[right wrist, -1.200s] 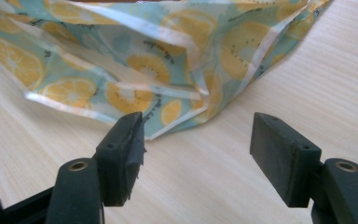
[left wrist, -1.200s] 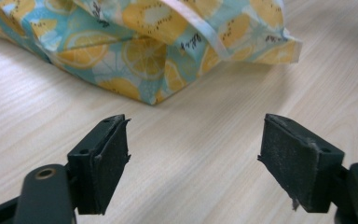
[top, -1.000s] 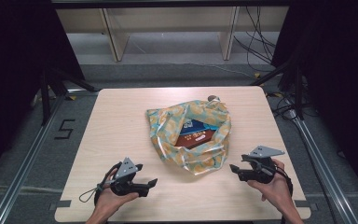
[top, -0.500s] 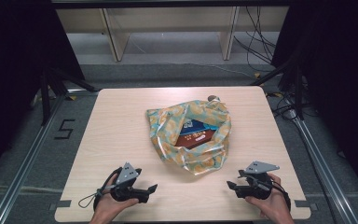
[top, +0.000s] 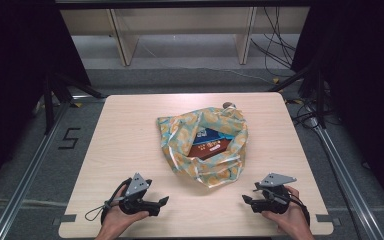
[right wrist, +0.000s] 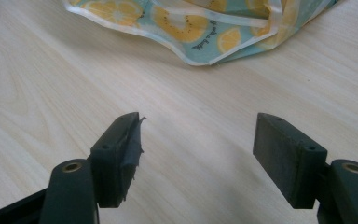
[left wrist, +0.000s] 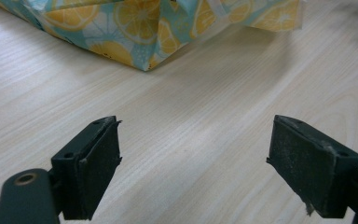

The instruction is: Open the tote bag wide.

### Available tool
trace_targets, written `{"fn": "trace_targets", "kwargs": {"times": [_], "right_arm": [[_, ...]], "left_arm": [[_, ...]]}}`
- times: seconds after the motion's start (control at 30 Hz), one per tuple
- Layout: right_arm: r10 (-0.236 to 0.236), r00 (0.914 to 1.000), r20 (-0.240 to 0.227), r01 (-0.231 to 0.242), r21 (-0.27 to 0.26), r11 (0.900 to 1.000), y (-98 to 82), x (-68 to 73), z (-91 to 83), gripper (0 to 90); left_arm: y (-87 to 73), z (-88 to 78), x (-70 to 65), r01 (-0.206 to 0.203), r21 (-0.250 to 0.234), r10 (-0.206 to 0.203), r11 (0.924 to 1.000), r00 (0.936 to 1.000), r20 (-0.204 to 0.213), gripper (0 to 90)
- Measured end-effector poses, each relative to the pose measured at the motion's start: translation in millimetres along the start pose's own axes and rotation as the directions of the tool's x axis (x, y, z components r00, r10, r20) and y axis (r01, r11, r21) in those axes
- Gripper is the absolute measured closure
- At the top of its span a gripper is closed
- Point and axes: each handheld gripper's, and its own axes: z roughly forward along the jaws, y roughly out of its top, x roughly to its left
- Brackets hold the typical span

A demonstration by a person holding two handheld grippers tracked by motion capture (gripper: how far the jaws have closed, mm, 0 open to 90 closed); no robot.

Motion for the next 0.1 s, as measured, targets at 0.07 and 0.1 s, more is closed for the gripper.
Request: {"fn": "trace_targets", "kwargs": {"times": [0.07, 0.1], "right_arm": [[-0.011, 0.9999, 0.005, 0.011, -0.006, 1.0, 0.1, -1.1, 0.7, 32.8], [-0.004, 1.0, 0.004, 0.004, -0.004, 1.0, -0.1, -0.7, 0.8, 32.8]], "left_arm": [[0.3, -0.3, 1.6, -0.019, 0.011, 0.019, 0.9998, 0.9998, -0.002, 15.6], [0.4, 0.0, 1.7, -0.018, 0.012, 0.018, 0.9998, 0.9998, 0.0, 15.6]]}}
